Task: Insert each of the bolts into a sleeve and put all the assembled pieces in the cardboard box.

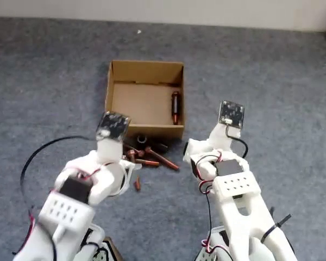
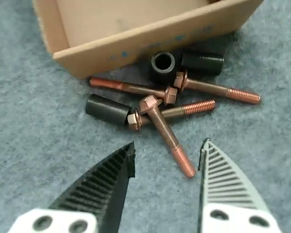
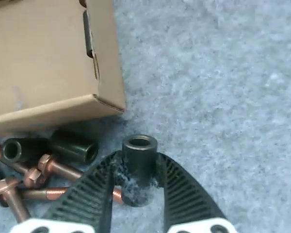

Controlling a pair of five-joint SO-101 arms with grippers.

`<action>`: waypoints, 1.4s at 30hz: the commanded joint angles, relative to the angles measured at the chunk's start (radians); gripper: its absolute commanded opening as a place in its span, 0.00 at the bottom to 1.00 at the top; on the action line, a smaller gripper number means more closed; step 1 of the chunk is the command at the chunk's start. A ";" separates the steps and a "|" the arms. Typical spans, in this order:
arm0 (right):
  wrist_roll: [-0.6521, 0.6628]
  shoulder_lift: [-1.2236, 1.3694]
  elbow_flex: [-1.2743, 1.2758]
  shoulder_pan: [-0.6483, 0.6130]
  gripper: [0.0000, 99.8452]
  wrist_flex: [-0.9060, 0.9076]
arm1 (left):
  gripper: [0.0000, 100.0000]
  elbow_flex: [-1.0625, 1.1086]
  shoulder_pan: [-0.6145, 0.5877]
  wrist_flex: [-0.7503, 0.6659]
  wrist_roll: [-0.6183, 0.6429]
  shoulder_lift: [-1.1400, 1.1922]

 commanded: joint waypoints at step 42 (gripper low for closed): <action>0.233 -0.418 0.137 -0.166 0.01 0.001 | 0.01 0.030 -0.085 -0.232 0.069 -0.223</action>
